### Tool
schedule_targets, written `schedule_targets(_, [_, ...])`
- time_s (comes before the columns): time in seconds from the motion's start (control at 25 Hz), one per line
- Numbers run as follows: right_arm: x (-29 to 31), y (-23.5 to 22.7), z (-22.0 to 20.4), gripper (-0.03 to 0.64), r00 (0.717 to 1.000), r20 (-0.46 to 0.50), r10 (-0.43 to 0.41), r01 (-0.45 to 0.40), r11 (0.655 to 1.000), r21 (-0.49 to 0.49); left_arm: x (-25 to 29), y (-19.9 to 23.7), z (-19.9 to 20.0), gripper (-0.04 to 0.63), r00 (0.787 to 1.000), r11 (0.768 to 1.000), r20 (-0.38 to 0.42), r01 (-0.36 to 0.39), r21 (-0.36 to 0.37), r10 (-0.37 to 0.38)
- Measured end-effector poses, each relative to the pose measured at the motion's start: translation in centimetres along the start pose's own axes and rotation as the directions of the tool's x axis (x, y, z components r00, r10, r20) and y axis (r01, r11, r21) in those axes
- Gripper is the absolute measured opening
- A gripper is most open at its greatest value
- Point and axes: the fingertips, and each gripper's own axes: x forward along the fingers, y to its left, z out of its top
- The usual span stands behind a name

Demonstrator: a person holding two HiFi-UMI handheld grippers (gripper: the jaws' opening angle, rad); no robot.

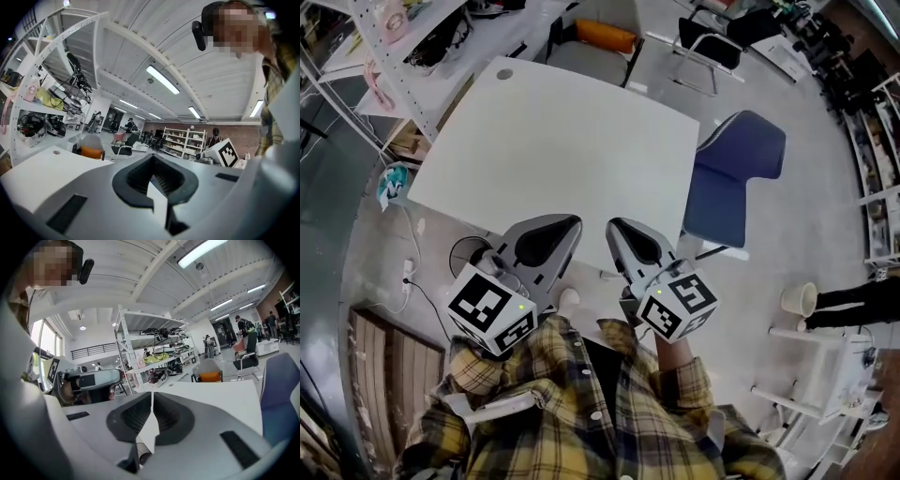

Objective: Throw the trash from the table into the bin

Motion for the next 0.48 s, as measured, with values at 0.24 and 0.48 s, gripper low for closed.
schedule_targets(0.24, [-1.0,-1.0,1.0,0.000,0.999,0.012,-0.044,0.044,0.999,-0.029,3.0,-1.3,0.0,-0.002,0.996,0.996,-0.039,0.085,0.017,-0.084])
schedule_targets(0.48, [-0.1,-1.4,1.9,0.000,0.997,0.016,-0.080,0.080,0.996,-0.035,4.3,-0.5,-0.1,-0.002,0.989,0.991,-0.075,0.131,0.010,-0.130])
